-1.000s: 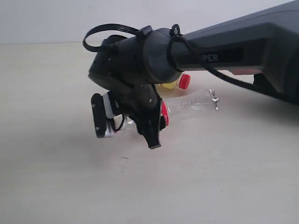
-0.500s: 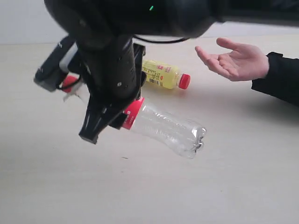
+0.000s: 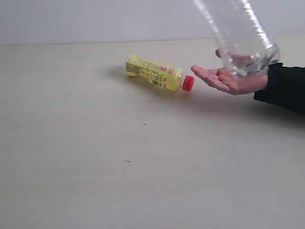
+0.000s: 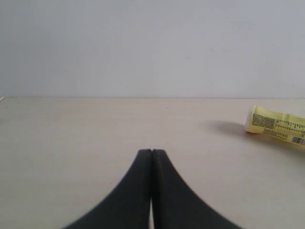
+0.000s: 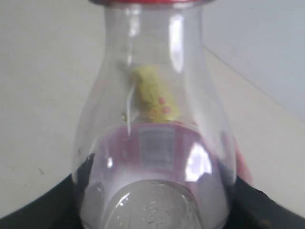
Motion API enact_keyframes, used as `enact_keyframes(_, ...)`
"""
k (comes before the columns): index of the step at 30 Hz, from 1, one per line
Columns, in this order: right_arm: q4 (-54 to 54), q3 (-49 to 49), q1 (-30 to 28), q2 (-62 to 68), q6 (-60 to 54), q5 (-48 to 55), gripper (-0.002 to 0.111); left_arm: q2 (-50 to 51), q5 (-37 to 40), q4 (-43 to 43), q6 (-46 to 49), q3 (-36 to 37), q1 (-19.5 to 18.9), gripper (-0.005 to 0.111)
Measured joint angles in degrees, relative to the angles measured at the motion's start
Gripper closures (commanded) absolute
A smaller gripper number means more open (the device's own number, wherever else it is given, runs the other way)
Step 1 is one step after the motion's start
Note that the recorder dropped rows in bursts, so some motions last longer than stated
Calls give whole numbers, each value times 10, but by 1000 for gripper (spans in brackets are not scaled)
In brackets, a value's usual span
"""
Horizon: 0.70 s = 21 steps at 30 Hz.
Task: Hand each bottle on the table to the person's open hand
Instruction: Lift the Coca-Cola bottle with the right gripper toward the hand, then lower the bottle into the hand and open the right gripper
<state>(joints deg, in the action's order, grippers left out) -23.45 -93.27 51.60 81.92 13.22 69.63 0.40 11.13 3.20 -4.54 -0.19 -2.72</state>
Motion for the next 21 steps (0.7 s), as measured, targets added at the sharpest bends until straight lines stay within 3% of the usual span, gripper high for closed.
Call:
enact_keyframes(5,15,28,-98,-16,4,2,108,0,0,0,0,0,0,107)
enact_keyframes(12,171,39,-247,38,-65,8,108,0,0,0,0,0,0,107)
enact_keyframes(21,212,39,-329,178,-95,5,108,0,0,0,0,0,0,107)
